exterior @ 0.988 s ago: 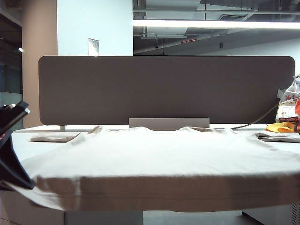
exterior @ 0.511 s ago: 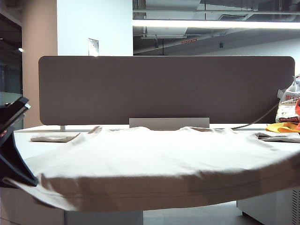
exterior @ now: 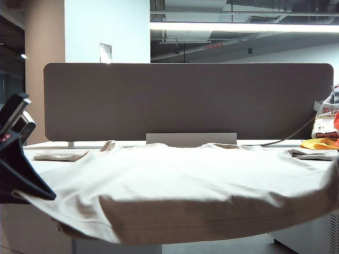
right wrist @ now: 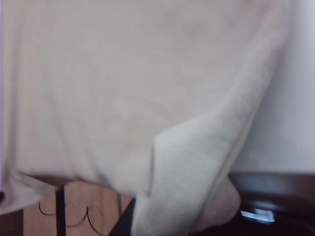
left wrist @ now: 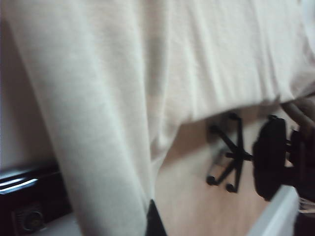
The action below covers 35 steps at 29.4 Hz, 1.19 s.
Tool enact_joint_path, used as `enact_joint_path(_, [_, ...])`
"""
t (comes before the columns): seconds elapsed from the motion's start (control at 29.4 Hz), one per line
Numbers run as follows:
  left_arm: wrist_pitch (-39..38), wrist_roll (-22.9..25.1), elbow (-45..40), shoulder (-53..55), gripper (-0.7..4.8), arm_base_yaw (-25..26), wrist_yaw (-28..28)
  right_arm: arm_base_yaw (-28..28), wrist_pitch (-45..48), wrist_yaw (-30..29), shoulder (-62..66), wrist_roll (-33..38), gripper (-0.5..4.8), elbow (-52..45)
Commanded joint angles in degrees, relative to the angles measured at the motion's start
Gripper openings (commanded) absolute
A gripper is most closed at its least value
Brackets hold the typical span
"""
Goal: Fold the bottom side of the T-shirt horizontally towards the center, about one-third of the way, then fold the sleeve back towards the center, creating a straight line along the edge of the T-shirt, and finally fold the bottom of the T-shirt up towards the top, creating a neat rectangle.
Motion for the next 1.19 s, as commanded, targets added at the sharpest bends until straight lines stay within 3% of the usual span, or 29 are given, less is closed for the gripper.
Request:
enact_joint_path(0.03, [0.1, 0.2, 0.1, -0.5, -0.06, 0.0, 1.9, 0.0, 1.2, -0.8, -3.0, 1.0, -0.03, 1.4])
enact_joint_path(0.31, [-0.8, 0.9, 2.8, -5.0, -0.06, 0.1, 1.6, 0.0, -1.2, 0.1, -4.6, 1.0, -0.03, 6.5])
enact_joint_path(0.68, [-17.8, 9.6, 15.4, -6.6, -0.06, 0.1, -4.9, 0.0, 0.0, 1.7, -4.6, 1.4, -0.03, 7.3])
enact_joint_path(0.89, [-17.9, 9.6, 19.6, -6.6, -0.06, 0.2, -8.9, -0.4, 4.5, 1.9, -4.3, 5.0, -0.03, 7.3])
enact_joint_path(1.09, [-16.1, 9.5, 22.2, -6.5, -0.06, 0.2, -15.7, -0.9, 7.6, 5.6, -4.0, 6.8, -0.03, 7.3])
enact_joint_path(1.19, [-14.3, 9.5, 23.0, -5.7, -0.06, 0.2, -16.3, -0.9, 8.2, 5.5, -1.8, 7.0, -0.03, 8.5])
